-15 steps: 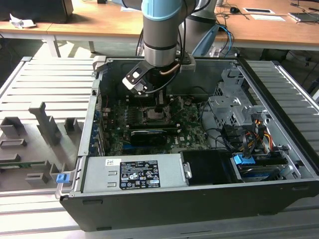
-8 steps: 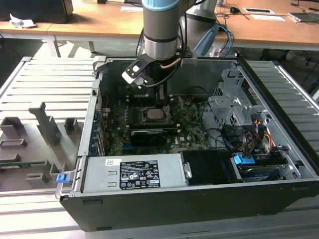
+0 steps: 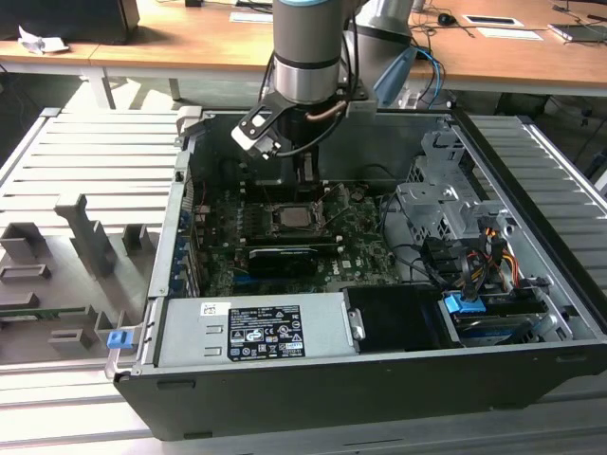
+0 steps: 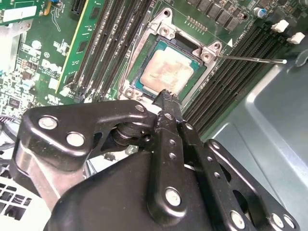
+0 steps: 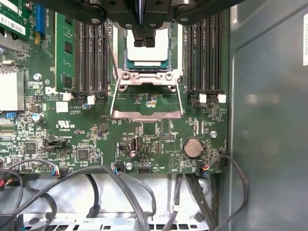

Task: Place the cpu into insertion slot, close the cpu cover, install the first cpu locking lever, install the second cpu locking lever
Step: 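Close the cpu cover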

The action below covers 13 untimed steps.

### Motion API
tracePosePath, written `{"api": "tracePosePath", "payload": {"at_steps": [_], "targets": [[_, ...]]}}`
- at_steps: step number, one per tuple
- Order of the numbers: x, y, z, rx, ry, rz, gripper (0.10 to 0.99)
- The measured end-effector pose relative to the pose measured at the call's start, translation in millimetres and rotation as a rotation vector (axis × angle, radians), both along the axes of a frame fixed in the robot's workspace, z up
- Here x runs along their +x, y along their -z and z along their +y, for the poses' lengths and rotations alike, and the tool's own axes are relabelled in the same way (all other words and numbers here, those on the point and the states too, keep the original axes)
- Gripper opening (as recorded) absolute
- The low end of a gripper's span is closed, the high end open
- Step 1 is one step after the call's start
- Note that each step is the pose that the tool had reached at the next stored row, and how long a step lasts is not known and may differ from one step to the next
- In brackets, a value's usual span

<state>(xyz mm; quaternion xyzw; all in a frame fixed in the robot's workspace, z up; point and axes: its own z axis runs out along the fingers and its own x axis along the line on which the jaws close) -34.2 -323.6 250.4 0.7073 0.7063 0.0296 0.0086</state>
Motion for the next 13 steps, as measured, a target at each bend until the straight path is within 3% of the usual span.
{"api": "tracePosePath", "payload": {"at_steps": [13], "targets": [[0.0,-12.6,0.0,0.0,0.0,0.0,0.106]]}}
